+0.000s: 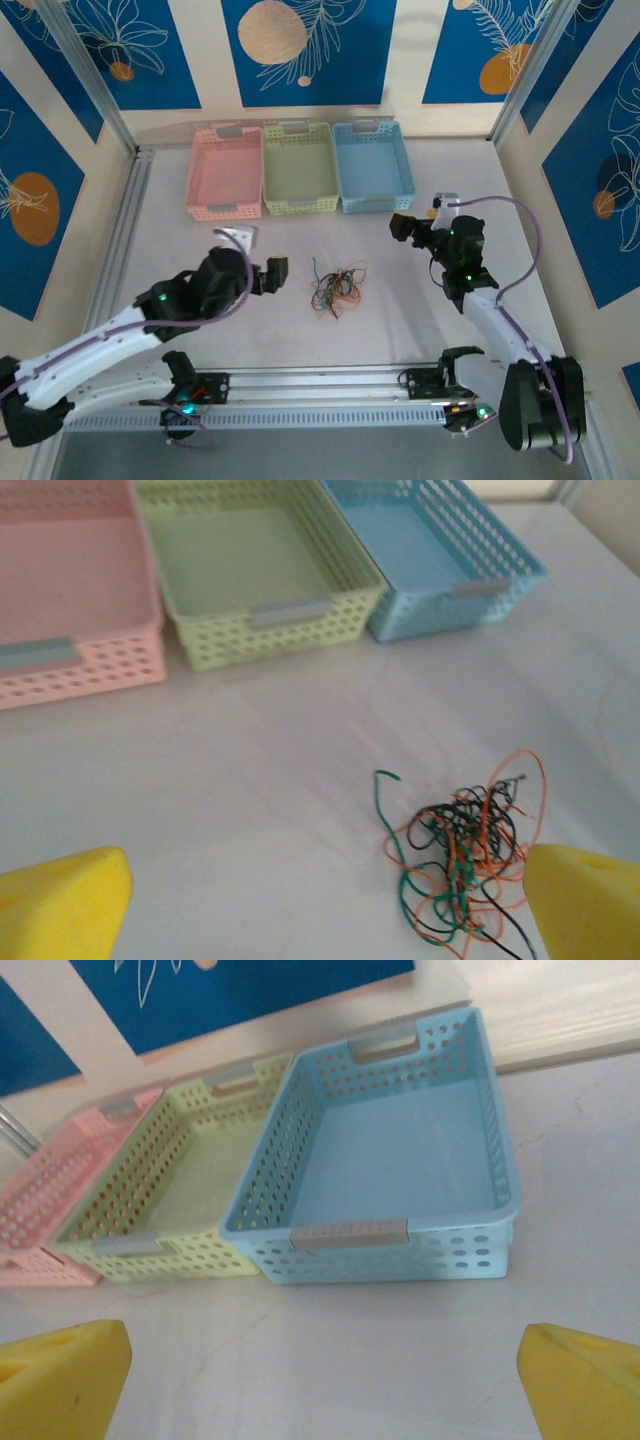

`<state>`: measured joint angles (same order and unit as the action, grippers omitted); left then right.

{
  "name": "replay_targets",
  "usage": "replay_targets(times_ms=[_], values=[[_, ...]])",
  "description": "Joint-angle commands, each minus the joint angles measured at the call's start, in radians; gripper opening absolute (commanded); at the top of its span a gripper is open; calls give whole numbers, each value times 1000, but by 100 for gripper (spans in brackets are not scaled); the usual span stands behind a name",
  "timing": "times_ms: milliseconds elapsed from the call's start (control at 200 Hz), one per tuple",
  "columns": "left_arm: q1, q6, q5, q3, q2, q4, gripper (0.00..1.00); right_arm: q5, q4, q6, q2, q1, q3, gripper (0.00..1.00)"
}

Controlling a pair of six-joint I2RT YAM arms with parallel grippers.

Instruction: Untangle the cables

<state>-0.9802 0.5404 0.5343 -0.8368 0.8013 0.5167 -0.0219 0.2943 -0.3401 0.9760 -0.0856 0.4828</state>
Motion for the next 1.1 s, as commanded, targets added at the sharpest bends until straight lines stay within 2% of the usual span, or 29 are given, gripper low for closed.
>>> replay_targets(times_ms=[0, 50, 120, 200, 325, 495, 605, 675, 730, 840, 950, 1095], values=[[18, -17, 68, 15, -111, 96, 100, -71, -183, -174, -60, 15, 43, 99], [18, -34, 48, 21, -150, 128, 100, 28, -203, -164, -70, 29, 46, 99], [18, -34, 37, 27, -185, 195, 100, 154, -258, -158, -66, 24, 74, 89], [18, -30, 34, 47, -207, 262, 100, 225, -382, -161, -27, -9, 135, 83], [17, 1, 45, 78, -210, 283, 100, 252, -582, -139, 92, -74, 223, 74], [16, -6, 40, 54, -132, 284, 100, 345, -625, -128, 255, -140, 293, 68], [18, -104, -159, -121, -22, 352, 100, 377, -633, -122, 354, -155, 317, 60], [17, -160, -197, -215, 51, 424, 100, 405, -654, -121, 429, -154, 337, 54], [17, -204, -171, -209, 71, 443, 100, 419, -670, -119, 471, -154, 353, 50], [18, -196, -84, -115, 51, 467, 100, 453, -656, -104, 492, -156, 354, 50], [7, -203, -110, -113, 19, 450, 99, 470, -667, -95, 524, -161, 368, 45], [21, -211, -89, -93, -19, 430, 100, 452, -689, -78, 548, -190, 393, 39]])
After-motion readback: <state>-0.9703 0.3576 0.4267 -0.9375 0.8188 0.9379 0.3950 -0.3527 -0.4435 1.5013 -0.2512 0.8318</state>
